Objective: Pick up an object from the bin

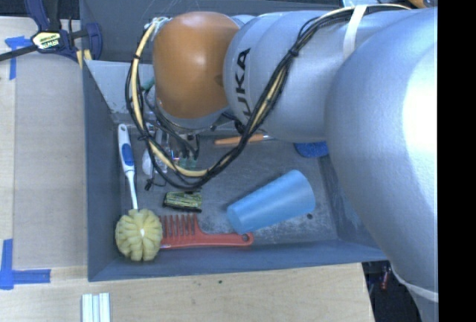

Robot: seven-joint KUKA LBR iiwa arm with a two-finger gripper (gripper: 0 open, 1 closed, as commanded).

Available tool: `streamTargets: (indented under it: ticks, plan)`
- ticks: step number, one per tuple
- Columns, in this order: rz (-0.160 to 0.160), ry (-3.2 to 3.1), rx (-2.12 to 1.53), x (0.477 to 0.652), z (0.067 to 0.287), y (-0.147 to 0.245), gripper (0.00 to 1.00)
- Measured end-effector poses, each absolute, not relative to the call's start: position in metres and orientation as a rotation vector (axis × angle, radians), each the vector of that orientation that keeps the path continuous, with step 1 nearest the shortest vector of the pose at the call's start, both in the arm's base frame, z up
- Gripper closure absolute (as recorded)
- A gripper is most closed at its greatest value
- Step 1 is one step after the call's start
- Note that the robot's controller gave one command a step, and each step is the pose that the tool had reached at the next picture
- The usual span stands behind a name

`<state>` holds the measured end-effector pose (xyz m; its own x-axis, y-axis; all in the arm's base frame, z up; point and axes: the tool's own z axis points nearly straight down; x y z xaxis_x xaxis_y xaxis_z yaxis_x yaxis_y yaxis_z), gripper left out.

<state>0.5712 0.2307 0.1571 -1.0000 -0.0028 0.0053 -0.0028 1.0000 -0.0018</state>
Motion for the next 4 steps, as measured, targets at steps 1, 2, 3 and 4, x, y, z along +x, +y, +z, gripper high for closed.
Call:
streamTargets:
  ticks: [1,2,3,4]
  plan:
    - [-0.002,-3.144,-0.001,0.573,0.162,0.23,0.0]
    - [-0.004,-3.143,-0.155,0.6,0.124,0.222,0.0]
    - [-0.003,-3.145,-0.085,0.592,0.198,0.226,0.0]
    - [-0.002,-3.128,0.377,0.617,0.114,0.218,0.0]
